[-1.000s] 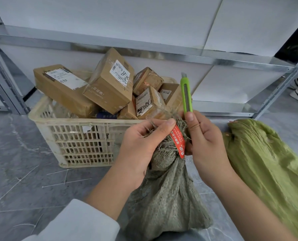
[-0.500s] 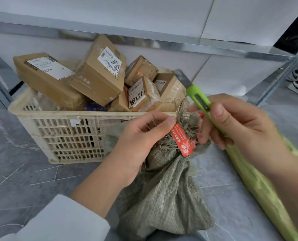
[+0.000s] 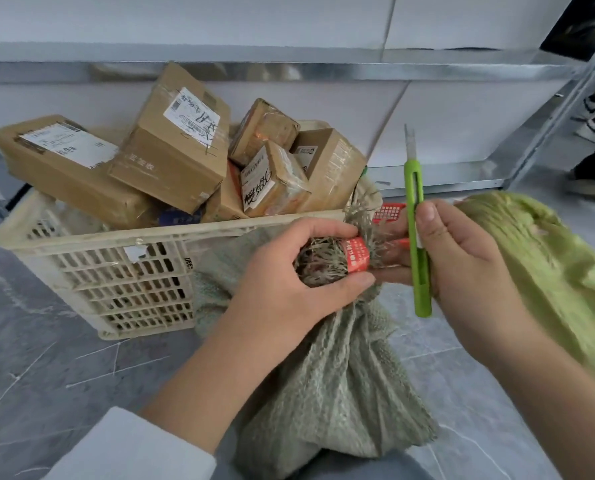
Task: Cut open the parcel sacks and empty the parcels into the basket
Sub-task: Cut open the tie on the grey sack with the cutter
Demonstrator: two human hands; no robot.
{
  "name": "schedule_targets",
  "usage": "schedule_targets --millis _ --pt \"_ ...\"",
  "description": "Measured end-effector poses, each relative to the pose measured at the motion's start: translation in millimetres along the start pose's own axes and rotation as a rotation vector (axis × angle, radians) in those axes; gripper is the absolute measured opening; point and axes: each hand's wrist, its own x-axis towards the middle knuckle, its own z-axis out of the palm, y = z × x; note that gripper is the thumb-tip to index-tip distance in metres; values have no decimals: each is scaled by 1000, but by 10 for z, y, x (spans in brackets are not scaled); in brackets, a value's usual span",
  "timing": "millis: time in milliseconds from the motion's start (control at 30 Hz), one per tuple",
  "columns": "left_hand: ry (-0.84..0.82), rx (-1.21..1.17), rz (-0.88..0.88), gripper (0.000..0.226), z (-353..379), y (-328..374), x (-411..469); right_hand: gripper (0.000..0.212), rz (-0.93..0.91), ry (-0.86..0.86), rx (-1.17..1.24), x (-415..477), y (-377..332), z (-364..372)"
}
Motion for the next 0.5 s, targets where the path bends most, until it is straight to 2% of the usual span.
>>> schedule_targets --millis 67,167,300,433,500 --pt "12 -50 -9 36 25 5 -3 32 -40 -45 -37 -3 -5 -34" --pt "17 -56 3 31 64 13 -9 22 -177 -121 -243 -22 -92 -168" --pt "24 -39 -4 30 47 -1 -12 21 -424 -161 -790 -20 -332 -477" --pt "25 -26 -14 34 32 -8 -7 30 -504 -232 -1210 -43 -529 -486" --pt "10 -11 -11 34 34 -5 -9 31 -529 -247 -1340 -54 -586 -419"
